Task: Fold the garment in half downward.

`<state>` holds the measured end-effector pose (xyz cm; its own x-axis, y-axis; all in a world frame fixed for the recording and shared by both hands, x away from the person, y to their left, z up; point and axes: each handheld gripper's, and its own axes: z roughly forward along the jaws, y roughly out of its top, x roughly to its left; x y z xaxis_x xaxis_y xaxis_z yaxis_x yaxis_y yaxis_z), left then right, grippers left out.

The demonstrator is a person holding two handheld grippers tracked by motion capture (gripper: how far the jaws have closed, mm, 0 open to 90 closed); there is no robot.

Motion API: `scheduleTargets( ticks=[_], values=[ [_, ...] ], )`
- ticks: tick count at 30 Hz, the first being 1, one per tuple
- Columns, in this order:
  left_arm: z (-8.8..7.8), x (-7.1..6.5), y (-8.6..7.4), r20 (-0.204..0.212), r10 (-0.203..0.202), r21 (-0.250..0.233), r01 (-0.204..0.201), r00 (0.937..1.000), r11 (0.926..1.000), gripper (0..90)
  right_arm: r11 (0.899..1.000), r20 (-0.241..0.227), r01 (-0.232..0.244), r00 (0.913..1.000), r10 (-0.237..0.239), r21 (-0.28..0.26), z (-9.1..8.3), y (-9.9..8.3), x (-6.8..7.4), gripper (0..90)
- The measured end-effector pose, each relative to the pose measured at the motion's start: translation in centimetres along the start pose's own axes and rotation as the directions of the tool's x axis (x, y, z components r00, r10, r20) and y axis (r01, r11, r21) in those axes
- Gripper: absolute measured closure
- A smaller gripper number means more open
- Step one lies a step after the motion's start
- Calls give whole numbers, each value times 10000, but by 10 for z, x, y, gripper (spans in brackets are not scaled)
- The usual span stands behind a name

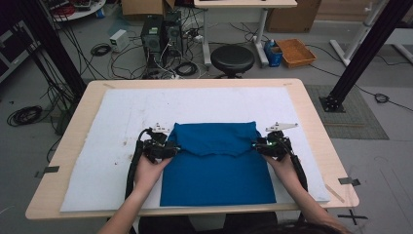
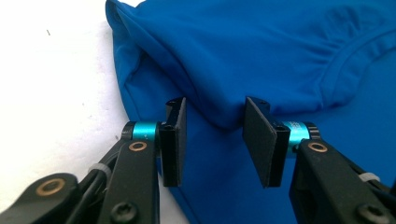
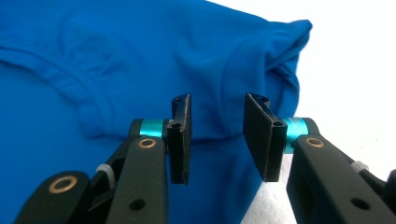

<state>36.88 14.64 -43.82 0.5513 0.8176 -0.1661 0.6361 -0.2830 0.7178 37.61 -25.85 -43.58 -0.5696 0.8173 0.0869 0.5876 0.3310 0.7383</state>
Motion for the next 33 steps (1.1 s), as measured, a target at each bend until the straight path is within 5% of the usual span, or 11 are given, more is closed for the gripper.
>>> scheduleTargets(
  ticks=[6, 16, 20, 33],
  values=[
    [4, 3, 0, 191, -437, -149, 440, 9989, 9989, 604, 9990, -4, -443, 9990, 443, -29, 1, -4, -6, 643],
    [8, 1, -1, 261, -126, -142, 129, 9996, 9998, 760, 9990, -95, 395, 9992, -393, 187, 9, -3, 3, 876],
    [4, -1, 0, 247, 11, -256, -5, 9997, 9997, 832, 9985, -103, 537, 9985, -536, 94, 7, -4, 4, 882],
    [0, -1, 0, 430, 6, -439, 13, 9991, 9990, 848, 9991, -439, 344, 9984, -355, -262, -2, -2, 0, 882]
  ],
)
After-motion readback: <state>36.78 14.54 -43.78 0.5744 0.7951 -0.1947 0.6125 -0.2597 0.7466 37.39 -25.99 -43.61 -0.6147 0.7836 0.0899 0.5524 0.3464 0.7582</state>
